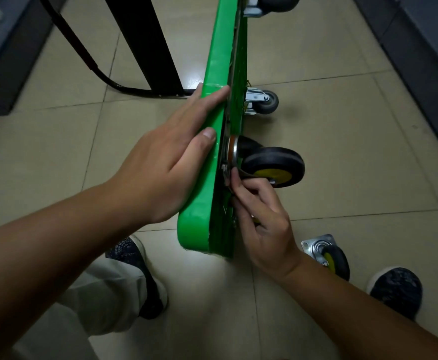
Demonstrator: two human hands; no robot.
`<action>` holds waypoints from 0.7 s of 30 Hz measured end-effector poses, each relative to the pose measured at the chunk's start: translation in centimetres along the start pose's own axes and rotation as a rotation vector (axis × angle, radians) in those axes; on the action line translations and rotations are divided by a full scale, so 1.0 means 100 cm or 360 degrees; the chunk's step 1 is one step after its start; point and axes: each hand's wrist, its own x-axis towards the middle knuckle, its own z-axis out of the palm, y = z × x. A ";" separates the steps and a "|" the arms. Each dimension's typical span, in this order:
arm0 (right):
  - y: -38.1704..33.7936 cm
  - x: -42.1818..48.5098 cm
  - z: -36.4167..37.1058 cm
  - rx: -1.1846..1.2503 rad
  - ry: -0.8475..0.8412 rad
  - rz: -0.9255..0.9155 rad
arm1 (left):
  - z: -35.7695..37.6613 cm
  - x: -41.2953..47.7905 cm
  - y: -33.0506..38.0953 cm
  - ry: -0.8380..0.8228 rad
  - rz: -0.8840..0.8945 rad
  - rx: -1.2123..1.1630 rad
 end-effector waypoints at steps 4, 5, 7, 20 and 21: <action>-0.008 -0.006 0.004 0.0134 -0.0055 0.0106 | -0.001 0.000 0.001 0.0006 -0.0014 -0.0031; -0.012 -0.007 0.005 0.0174 -0.0063 0.0148 | -0.001 0.000 0.000 0.0008 -0.0021 -0.0029; -0.021 -0.009 0.004 0.0236 -0.0078 0.0252 | 0.000 0.000 0.000 0.0006 -0.0042 -0.0017; -0.117 0.079 -0.045 0.0839 -0.0340 0.1944 | -0.004 -0.001 0.015 -0.0103 -0.0127 0.0091; -0.120 0.084 -0.047 0.0850 -0.0366 0.1969 | -0.004 -0.002 0.016 -0.0114 -0.0127 0.0095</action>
